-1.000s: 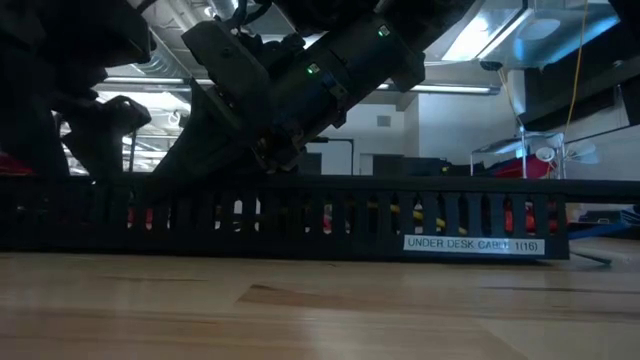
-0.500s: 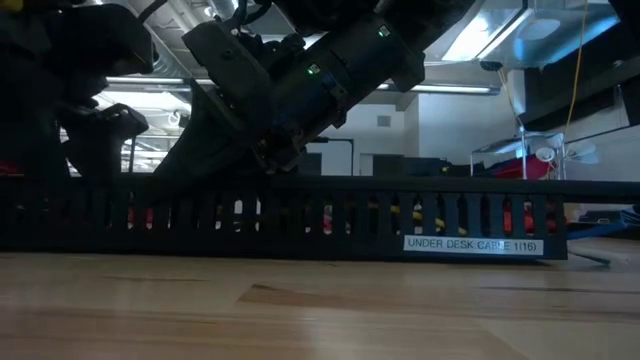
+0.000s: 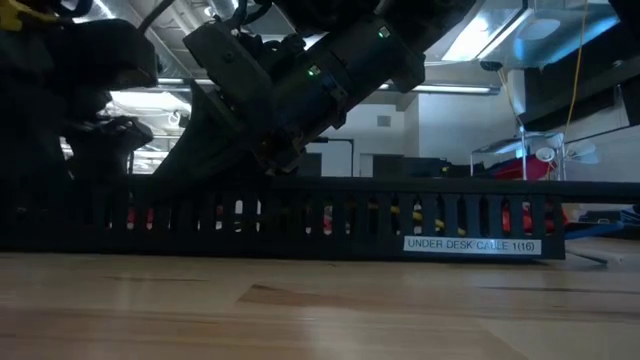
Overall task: Ziptie cables
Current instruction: Close the black cable duct
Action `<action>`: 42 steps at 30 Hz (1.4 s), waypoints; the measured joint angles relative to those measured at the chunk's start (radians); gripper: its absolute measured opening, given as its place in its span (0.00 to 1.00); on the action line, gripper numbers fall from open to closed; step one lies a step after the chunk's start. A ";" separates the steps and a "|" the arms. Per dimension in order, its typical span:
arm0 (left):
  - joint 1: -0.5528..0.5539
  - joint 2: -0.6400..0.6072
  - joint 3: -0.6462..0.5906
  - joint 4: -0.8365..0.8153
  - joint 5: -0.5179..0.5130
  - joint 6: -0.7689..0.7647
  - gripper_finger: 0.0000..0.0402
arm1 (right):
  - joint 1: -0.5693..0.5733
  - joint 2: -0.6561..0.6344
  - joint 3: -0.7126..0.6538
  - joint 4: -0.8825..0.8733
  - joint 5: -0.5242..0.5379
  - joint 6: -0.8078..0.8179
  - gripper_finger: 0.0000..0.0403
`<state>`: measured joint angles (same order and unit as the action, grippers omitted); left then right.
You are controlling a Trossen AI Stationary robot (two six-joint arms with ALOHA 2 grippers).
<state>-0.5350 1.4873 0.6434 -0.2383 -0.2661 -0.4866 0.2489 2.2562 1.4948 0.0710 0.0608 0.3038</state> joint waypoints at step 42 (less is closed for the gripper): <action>0.059 -0.155 0.048 -0.088 0.130 0.051 0.62 | -0.001 0.016 0.009 0.070 -0.021 -0.002 0.57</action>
<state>-0.4759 1.3319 0.6918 -0.3260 -0.1363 -0.4353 0.2481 2.2726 1.5034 0.1406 0.0402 0.3022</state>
